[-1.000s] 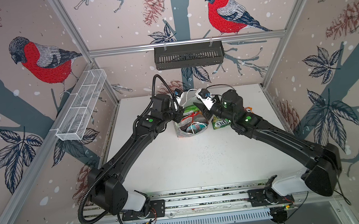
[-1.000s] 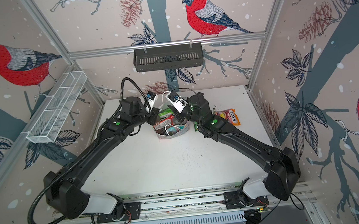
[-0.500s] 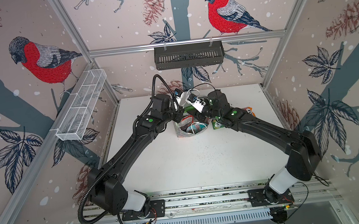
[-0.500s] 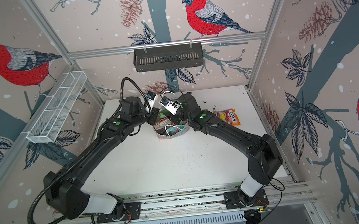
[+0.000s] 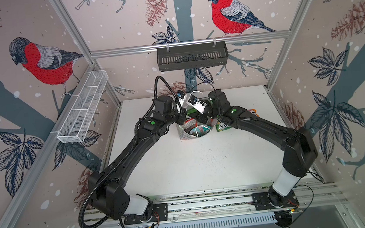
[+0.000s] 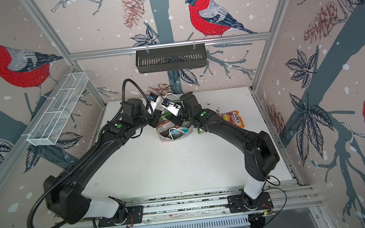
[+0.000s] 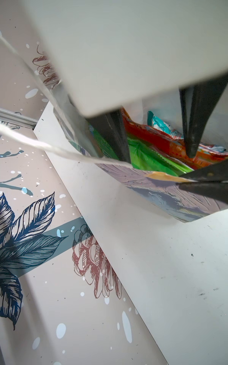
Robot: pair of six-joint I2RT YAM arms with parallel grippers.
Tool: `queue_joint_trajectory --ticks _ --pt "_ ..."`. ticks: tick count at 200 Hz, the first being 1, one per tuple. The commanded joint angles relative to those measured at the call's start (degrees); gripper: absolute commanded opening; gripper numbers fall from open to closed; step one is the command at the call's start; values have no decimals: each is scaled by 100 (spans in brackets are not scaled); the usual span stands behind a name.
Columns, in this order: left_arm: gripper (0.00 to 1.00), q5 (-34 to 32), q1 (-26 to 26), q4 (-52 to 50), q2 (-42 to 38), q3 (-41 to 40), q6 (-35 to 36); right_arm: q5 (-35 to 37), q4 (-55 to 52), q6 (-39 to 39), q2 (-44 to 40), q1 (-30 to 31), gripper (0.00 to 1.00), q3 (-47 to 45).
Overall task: Take the snacks out of the paper bag
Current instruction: Pick up the snack from the paper bag.
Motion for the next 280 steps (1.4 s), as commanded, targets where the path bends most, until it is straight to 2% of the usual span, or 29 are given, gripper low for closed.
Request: queue_joint_trajectory --ticks 1,98,145,195,266,280 --pt "0 71 -4 300 -68 24 111 -111 -109 -118 83 -5 57 145" --pt "0 53 -6 290 -48 25 102 12 -397 -216 343 8 55 332" --pt "0 27 -8 291 -65 24 110 87 -481 -242 441 35 49 411" --pt "0 1 -4 297 -57 10 111 168 -672 -286 547 43 36 526" --pt "0 -51 -8 333 -57 -5 102 286 -1026 -331 535 35 4 557" --pt "0 -56 -4 333 -48 -7 93 337 -948 -286 492 26 1 506"
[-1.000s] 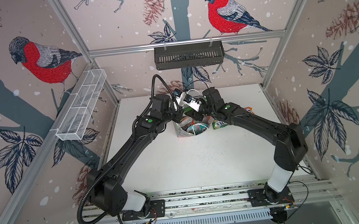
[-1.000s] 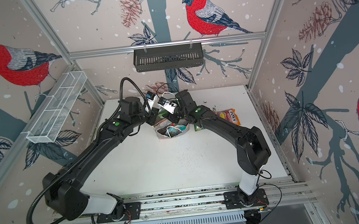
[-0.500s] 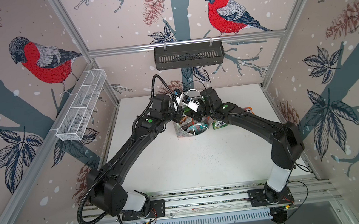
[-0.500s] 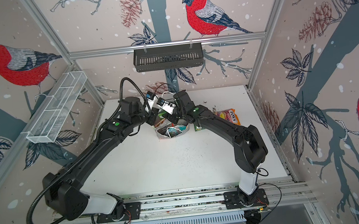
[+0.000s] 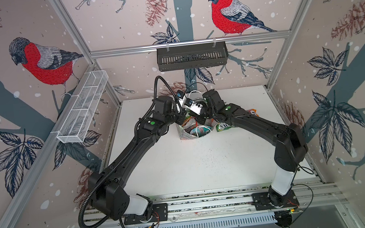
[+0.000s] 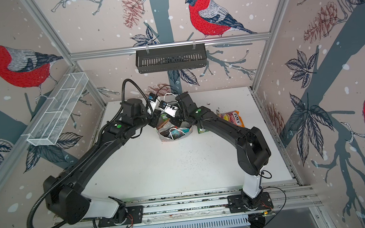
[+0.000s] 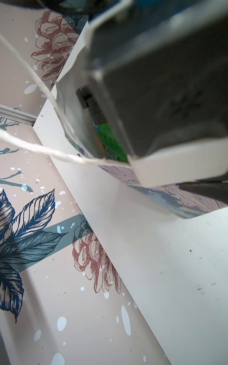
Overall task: Take the snacks out of the paper bag
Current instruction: Pick up the snack from the paper bag.
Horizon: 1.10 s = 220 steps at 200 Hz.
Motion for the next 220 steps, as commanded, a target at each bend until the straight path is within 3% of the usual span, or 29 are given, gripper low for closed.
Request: queue_joint_trajectory --ticks 1,106,220 --pt "0 62 -4 335 -41 2 56 263 -227 11 -40 -13 1 -35" --pt "0 75 -3 318 59 50 31 237 2131 421 -1552 -86 0 -1738" --pt "0 94 -8 295 142 85 21 139 2911 617 -2594 30 0 -2112"
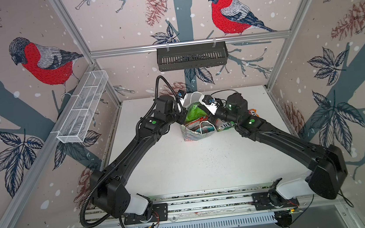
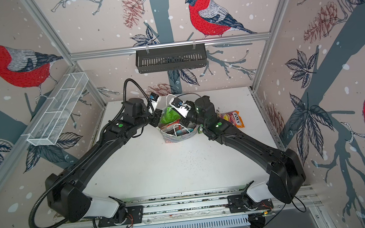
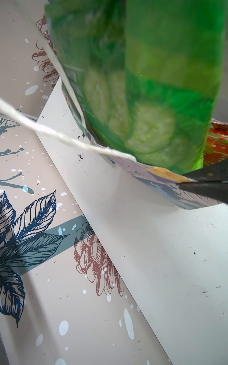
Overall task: Take the snacks out of the paper bag
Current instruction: Pick up the snack from the paper bag, then place the snack at the middle-right of the table.
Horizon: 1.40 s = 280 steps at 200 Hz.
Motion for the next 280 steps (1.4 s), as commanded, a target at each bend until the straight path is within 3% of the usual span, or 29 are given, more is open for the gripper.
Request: queue_joint_trajectory --ticks 1,105,173,210,280 --pt "0 75 14 212 23 50 23 -31 542 129 -211 19 0 -10" --pt "0 47 16 213 32 42 32 350 973 130 -719 -20 0 303" --pt "0 66 19 202 50 63 39 669 912 177 -1582 -288 0 445" --pt "0 53 17 181 41 83 42 1435 760 177 -2031 -528 0 514" --pt "0 22 21 130 14 116 49 3946 -530 308 -1823 -907 0 1095"
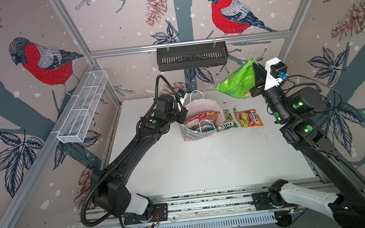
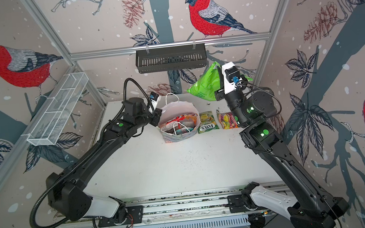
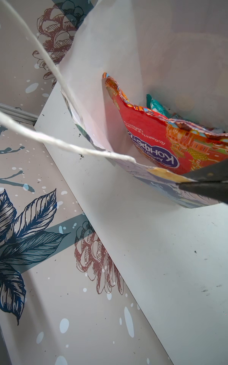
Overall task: Take the snacks out of the paper bag
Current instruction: Place the snack at the middle-right of the table.
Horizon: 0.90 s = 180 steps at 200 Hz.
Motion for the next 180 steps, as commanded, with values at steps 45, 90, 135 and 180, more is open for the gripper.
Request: queue_joint_trajectory --ticks 45,90,135,180 --pt "0 133 8 167 -36 50 40 2606 -2206 780 319 -188 0 263" --pt "0 204 8 179 -53 31 19 2872 -3572 1653 592 -443 0 -112" --pt "0 235 9 169 -71 42 14 2642 -4118 2231 1365 -538 0 -668" --pt "0 207 -5 179 -107 17 14 2406 -4366 2571 1778 -682 0 -1055"
